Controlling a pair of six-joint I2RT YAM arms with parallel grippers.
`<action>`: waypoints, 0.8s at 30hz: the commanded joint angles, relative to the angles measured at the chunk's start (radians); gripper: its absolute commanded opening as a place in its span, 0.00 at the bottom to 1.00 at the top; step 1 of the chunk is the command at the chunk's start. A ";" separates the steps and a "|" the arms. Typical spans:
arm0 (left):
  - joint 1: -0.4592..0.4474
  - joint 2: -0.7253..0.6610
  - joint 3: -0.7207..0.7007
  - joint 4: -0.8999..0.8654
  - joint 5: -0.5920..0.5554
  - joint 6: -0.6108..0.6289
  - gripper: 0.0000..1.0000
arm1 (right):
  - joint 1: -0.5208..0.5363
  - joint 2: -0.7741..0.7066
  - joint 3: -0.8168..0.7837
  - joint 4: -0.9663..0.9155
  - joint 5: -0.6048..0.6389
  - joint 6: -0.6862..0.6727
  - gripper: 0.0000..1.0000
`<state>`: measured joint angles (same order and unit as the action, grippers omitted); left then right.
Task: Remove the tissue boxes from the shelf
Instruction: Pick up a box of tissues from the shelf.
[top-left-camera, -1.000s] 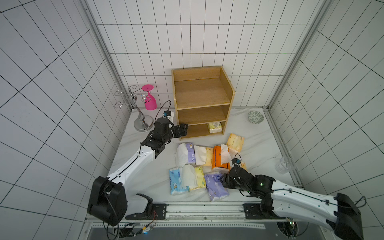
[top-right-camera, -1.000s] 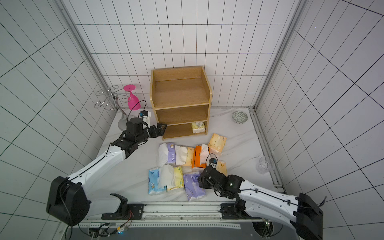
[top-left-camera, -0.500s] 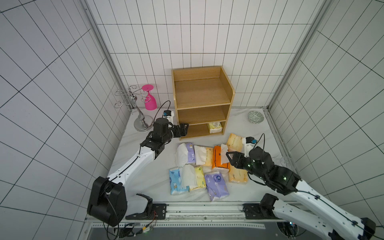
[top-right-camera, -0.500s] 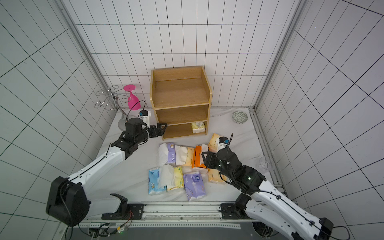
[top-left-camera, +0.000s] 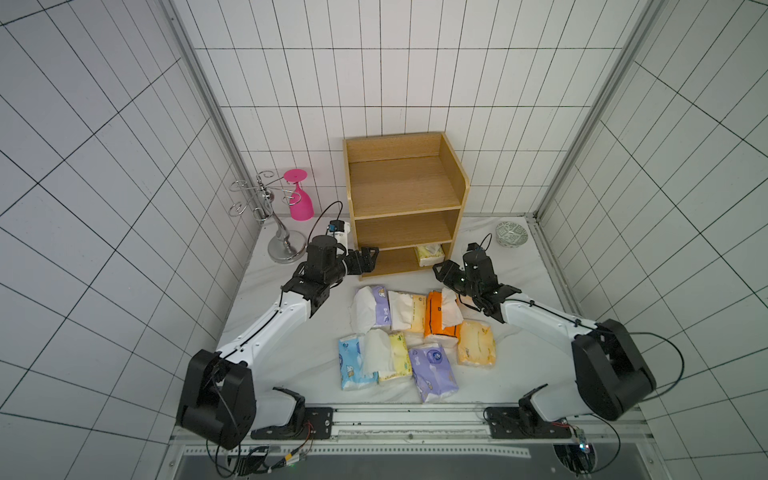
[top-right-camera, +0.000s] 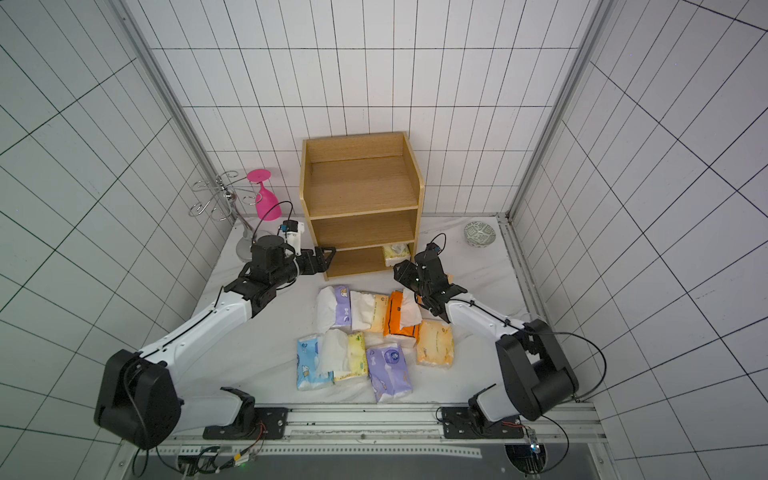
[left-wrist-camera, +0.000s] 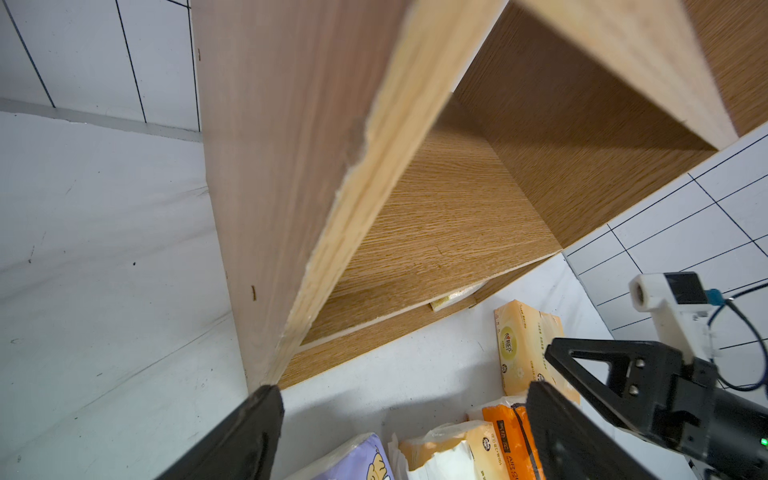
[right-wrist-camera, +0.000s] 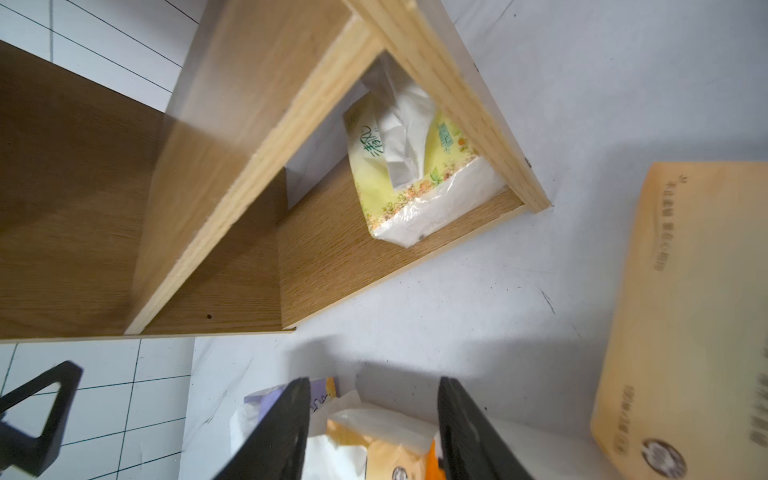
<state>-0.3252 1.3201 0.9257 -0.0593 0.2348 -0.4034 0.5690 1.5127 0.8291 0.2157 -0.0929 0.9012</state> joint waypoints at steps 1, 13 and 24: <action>0.020 0.009 0.004 0.034 0.018 0.017 0.95 | -0.009 0.074 0.068 0.124 0.035 0.048 0.57; 0.036 0.025 -0.002 0.055 0.111 0.005 0.95 | -0.010 0.334 0.172 0.238 0.120 0.136 0.60; 0.037 0.029 -0.023 0.061 0.127 0.020 0.95 | -0.007 0.418 0.220 0.309 0.172 0.161 0.60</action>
<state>-0.2909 1.3350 0.9138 -0.0189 0.3416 -0.3992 0.5621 1.9160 1.0061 0.4538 0.0666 1.0561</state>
